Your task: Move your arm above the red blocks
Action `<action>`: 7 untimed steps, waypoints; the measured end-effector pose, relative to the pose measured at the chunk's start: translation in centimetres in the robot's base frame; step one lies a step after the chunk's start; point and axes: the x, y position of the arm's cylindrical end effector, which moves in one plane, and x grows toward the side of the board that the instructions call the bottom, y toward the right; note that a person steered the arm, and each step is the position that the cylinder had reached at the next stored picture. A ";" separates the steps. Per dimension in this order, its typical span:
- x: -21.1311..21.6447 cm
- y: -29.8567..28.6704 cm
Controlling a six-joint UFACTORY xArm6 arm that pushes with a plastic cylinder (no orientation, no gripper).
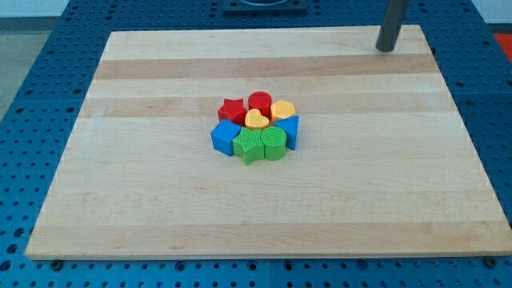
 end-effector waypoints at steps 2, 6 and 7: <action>7.8 1.4; 6.3 -4.9; 2.8 -9.4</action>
